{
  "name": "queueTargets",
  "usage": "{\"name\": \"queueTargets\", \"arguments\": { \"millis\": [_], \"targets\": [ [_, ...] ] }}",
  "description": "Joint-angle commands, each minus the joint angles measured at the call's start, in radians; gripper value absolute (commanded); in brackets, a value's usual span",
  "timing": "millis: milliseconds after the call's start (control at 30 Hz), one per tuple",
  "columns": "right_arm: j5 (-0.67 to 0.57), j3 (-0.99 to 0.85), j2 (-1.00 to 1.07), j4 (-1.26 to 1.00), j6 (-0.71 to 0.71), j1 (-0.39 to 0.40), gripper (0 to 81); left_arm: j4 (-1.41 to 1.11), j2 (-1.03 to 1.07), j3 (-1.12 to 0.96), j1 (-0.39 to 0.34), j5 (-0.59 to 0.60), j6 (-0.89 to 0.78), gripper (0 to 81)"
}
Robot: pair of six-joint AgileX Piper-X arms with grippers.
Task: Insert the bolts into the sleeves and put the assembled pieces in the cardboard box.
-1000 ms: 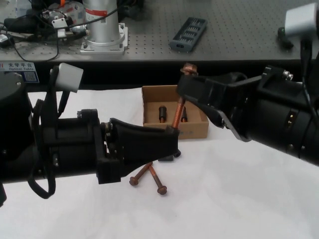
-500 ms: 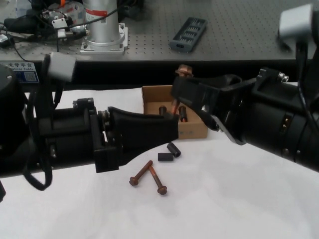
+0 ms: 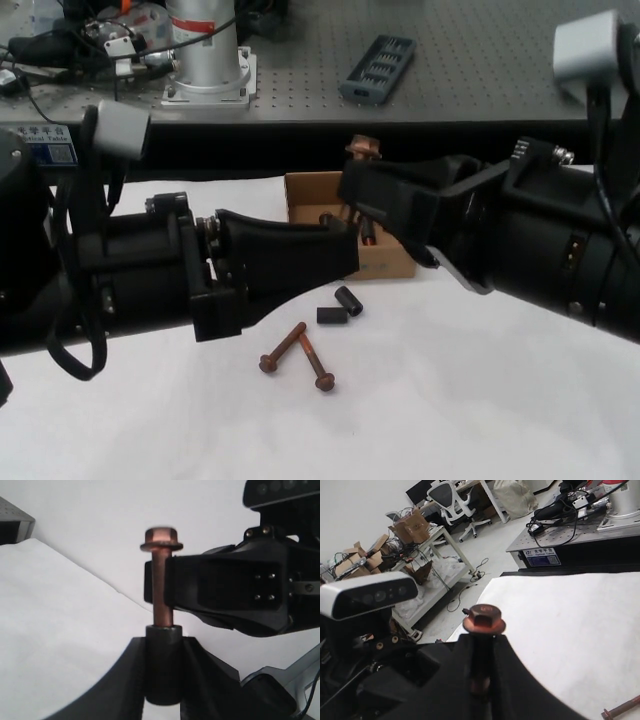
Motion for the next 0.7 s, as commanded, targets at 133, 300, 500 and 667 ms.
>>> {"name": "queueTargets", "arguments": {
  "millis": [133, 300, 500, 667],
  "targets": [
    [-0.112, 0.001, 0.005, 0.076, -0.011, 0.032, 1.7, -0.045, -0.010, -0.014, -0.003, -0.056, 0.034, 0.6],
    [-0.108, 0.001, 0.005, 0.099, -0.055, 0.063, 1.7, -0.089, -0.010, -0.014, -0.003, -0.086, 0.053, 0.6],
    [-0.105, 0.001, 0.005, 0.138, -0.056, 0.063, 1.7, -0.114, -0.010, -0.014, -0.003, -0.101, 0.044, 0.6],
    [-0.091, 0.001, 0.005, 0.140, -0.060, 0.063, 1.5, -0.114, -0.010, -0.014, -0.003, -0.101, 0.044, 0.6]
  ]
}}
